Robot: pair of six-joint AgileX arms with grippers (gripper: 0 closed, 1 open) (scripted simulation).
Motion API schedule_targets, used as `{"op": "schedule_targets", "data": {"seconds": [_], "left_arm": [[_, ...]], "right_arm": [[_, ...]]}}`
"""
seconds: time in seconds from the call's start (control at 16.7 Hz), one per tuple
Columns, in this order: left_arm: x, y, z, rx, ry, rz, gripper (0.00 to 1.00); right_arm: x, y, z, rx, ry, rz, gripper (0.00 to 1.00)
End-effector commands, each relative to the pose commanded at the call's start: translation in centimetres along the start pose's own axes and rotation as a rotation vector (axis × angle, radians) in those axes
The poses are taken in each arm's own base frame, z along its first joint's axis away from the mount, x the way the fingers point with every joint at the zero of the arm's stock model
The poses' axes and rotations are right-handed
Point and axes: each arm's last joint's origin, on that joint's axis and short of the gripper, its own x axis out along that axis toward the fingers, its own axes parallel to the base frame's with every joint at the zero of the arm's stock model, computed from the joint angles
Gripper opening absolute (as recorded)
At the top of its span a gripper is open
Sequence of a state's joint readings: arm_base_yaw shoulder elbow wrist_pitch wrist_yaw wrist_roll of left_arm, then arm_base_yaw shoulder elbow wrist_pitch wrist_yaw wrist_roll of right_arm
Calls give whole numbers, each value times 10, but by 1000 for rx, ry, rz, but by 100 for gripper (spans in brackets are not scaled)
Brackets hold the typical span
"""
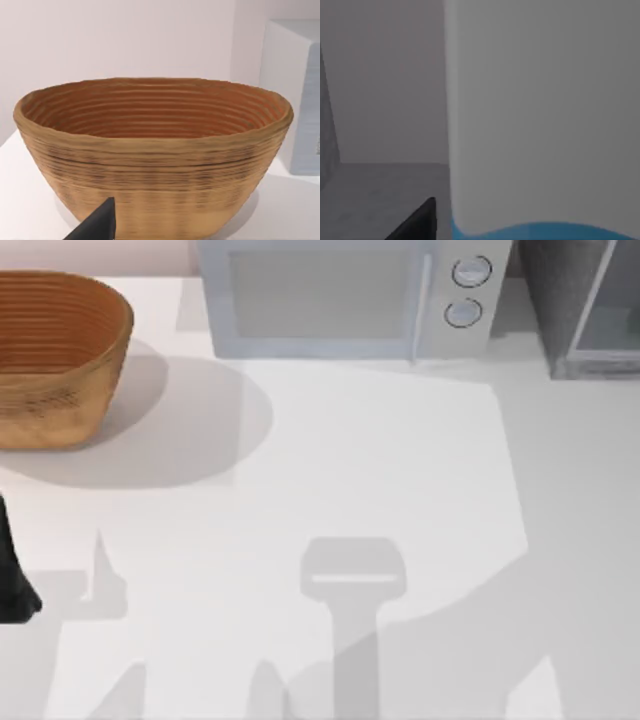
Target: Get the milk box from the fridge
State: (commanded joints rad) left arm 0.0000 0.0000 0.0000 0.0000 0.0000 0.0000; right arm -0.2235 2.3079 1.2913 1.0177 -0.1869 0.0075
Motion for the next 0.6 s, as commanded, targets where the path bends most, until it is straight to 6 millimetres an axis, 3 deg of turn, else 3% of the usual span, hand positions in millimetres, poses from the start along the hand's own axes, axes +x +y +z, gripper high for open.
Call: {"op": "schedule_targets", "data": {"seconds": [0.6], "left_arm": [[0,0,0,0,0,0,100]], "right_arm": [[0,0,0,0,0,0,17]]}}
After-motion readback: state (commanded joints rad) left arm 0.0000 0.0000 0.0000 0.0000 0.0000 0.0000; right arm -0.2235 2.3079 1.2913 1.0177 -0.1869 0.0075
